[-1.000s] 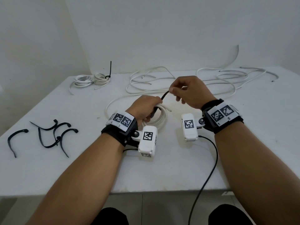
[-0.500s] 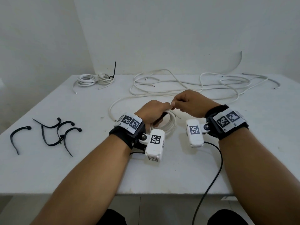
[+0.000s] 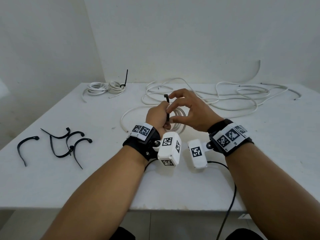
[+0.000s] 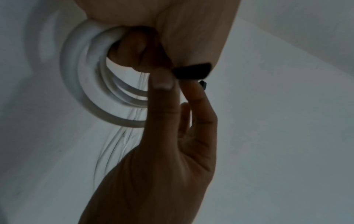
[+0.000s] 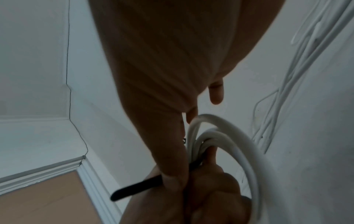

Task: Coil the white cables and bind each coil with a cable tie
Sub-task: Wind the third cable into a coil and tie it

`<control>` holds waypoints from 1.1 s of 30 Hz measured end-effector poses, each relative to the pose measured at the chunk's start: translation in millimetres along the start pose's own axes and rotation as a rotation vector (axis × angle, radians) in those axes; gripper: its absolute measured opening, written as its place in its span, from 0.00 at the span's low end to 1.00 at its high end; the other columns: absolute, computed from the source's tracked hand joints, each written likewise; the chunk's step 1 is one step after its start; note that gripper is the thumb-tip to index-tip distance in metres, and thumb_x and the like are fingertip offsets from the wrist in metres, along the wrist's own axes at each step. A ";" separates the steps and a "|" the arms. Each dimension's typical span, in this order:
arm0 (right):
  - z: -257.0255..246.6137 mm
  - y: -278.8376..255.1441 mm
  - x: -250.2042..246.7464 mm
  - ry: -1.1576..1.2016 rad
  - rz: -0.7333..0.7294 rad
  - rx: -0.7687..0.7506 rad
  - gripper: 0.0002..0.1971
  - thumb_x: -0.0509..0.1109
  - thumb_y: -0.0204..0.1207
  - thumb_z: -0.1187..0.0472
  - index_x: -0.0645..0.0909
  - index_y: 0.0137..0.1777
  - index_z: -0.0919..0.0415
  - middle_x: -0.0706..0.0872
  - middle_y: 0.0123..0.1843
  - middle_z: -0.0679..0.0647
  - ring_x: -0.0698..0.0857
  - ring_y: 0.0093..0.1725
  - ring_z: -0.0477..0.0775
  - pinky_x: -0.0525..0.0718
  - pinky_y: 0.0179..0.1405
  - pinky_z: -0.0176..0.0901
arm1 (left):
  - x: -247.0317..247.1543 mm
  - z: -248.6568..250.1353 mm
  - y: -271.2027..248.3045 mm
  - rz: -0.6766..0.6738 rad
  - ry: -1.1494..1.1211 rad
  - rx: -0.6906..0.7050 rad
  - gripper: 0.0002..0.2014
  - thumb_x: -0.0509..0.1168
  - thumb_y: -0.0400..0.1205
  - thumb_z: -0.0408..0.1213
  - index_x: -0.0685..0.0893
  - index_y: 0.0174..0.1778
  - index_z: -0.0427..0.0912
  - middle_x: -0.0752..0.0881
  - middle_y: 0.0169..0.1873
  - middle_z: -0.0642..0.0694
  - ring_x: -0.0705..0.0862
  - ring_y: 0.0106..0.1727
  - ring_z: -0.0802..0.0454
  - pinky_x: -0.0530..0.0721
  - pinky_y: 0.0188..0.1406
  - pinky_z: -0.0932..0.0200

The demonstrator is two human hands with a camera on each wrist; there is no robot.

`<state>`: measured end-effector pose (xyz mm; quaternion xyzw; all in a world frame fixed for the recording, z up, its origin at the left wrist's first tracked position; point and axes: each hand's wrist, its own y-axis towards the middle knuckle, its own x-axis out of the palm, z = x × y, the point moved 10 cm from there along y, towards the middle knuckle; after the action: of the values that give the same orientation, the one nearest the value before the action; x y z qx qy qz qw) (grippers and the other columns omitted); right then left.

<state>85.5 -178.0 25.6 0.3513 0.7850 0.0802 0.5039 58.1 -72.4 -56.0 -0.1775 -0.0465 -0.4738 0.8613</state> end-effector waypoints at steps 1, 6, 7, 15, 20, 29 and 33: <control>-1.6 0.7 -0.4 -0.002 0.011 -0.019 0.11 0.82 0.68 0.53 0.88 0.49 0.49 0.79 0.66 0.44 0.75 0.70 0.49 0.75 0.70 0.58 | 0.7 -0.2 -0.5 0.003 0.005 0.006 0.16 0.60 0.78 0.34 0.68 0.24 0.43 0.63 0.17 0.49 0.59 0.16 0.52 0.58 0.19 0.64; -4.5 0.3 -11.8 0.035 0.143 -0.053 0.04 0.79 0.73 0.58 0.88 0.46 0.55 0.78 0.71 0.46 0.78 0.68 0.45 0.78 0.64 0.39 | 5.6 2.1 0.1 -0.032 0.075 0.064 0.16 0.60 0.81 0.38 0.73 0.26 0.43 0.66 0.15 0.50 0.61 0.15 0.53 0.60 0.18 0.63; -2.3 0.2 -17.1 0.054 0.177 -0.033 0.04 0.78 0.74 0.58 0.87 0.46 0.55 0.78 0.72 0.45 0.79 0.67 0.43 0.79 0.59 0.36 | 8.3 3.3 0.0 -0.041 0.118 0.087 0.16 0.61 0.82 0.39 0.73 0.27 0.43 0.66 0.15 0.51 0.62 0.15 0.53 0.60 0.18 0.62; 25.4 -8.2 -35.1 0.274 0.318 0.186 0.07 0.75 0.76 0.64 0.82 0.39 0.54 0.93 0.48 0.49 0.92 0.48 0.46 0.90 0.52 0.54 | 24.5 9.0 -5.4 -0.147 0.233 0.189 0.17 0.60 0.82 0.37 0.72 0.26 0.45 0.65 0.18 0.51 0.61 0.18 0.52 0.58 0.20 0.63; 29.4 -9.2 -38.6 0.235 0.356 0.219 0.07 0.75 0.76 0.59 0.82 0.38 0.56 0.93 0.44 0.51 0.91 0.44 0.46 0.81 0.38 0.30 | 27.5 15.3 -8.7 -0.209 0.248 0.235 0.18 0.63 0.83 0.36 0.80 0.24 0.48 0.64 0.17 0.54 0.59 0.18 0.54 0.58 0.19 0.66; 38.3 -9.0 -25.8 0.415 0.234 0.298 0.07 0.72 0.79 0.62 0.79 0.40 0.59 0.94 0.46 0.50 0.91 0.50 0.49 0.85 0.56 0.46 | 23.9 16.1 -8.7 -0.173 0.300 0.269 0.08 0.66 0.83 0.40 0.87 0.41 0.45 0.75 0.19 0.57 0.63 0.18 0.55 0.62 0.18 0.64; 42.4 -14.1 -32.4 0.539 0.394 0.379 0.05 0.74 0.78 0.64 0.79 0.46 0.61 0.93 0.44 0.55 0.91 0.46 0.52 0.83 0.42 0.42 | 13.1 20.5 -4.1 -0.077 0.212 0.263 0.08 0.69 0.81 0.40 0.86 0.36 0.45 0.70 0.16 0.55 0.63 0.19 0.53 0.61 0.18 0.65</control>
<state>122.7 -218.6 22.4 0.5488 0.8076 0.1183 0.1805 63.6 -77.7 -32.5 -0.0102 -0.0237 -0.5122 0.8585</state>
